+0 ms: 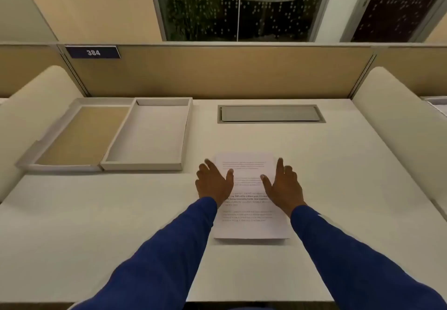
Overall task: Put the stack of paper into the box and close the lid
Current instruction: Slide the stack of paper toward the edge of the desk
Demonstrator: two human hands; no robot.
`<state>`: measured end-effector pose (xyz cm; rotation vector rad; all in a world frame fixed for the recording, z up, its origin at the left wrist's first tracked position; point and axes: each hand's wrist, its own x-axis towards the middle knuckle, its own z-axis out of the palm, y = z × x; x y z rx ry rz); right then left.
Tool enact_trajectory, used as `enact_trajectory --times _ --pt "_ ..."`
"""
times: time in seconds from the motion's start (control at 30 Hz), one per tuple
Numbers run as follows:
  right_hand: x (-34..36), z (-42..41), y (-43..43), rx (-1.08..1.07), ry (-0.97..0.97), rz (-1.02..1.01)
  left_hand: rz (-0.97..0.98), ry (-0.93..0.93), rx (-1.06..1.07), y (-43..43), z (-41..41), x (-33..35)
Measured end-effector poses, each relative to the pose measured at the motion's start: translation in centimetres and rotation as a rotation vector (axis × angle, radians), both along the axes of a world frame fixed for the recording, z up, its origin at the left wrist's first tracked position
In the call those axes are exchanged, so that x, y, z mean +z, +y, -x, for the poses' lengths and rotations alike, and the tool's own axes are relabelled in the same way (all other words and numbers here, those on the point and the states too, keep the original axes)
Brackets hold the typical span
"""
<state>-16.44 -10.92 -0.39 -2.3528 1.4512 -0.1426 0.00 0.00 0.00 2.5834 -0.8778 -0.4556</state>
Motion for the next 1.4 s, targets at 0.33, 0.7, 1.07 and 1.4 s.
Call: enact_trajectory --times 0.33,0.7,1.07,1.4 --pt "-3.5 0.2 2.7 -0.198 -0.007 -0.178 -0.096 0.423 0.285 -0.1 1.1 -2.1" --pt "-4.1 -0.5 2.7 -0.232 0.009 -0.145 -0.008 0.544 0.421 -0.8 0.7 -1.6" --pt "-4.8 -0.7 2.5 -0.234 0.002 -0.135 0.206 0.732 0.428 -0.8 0.8 -1.6" --pt "-4.6 -0.1 2.2 -0.204 -0.021 -0.151 0.293 0.908 0.415 -0.8 0.3 -0.8"
